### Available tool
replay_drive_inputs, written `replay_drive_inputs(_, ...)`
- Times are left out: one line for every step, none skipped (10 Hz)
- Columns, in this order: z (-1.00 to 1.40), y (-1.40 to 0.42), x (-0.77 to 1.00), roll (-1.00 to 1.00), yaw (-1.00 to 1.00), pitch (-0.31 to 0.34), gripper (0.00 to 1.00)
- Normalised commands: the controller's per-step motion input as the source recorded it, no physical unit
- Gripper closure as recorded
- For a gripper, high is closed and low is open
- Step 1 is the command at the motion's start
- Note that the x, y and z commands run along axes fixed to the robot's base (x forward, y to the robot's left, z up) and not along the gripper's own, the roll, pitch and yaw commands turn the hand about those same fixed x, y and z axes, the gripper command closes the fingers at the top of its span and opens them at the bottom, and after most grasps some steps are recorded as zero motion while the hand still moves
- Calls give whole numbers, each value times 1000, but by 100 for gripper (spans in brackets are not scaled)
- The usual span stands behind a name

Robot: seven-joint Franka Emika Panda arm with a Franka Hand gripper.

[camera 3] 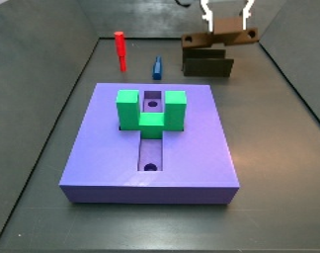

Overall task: Pick up the brown object. Move up. Place the brown object on the fixture. Regrasp the brown object. Move to above the board. Insert the brown object.
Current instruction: Place the brown object on the fixture.

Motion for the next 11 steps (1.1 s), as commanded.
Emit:
replay_drive_inputs(-509, 43, 243, 0, -91, 154, 100)
replay_drive_inputs(-477, 0, 206, 3, -203, 171, 100)
replay_drive_inputs(-454, 43, 269, 0, -191, 206, 100)
replay_drive_inputs(-329, 69, 31, 43, -23, 0, 100)
replay_drive_inputs(-171, 114, -6, 71, 0, -11, 100)
replay_drive_inputs(-149, 220, -51, 63, -129, 117, 100)
replay_drive_inputs(-174, 226, -226, 0, -220, 143, 100)
replay_drive_inputs(-166, 154, -163, -57, -143, 9, 100)
replay_drive_inputs(-191, 0, -46, -89, -40, -3, 100)
replay_drive_inputs(-206, -46, -97, -46, 0, -149, 100)
replay_drive_inputs(-220, -83, -3, -26, 23, -149, 100)
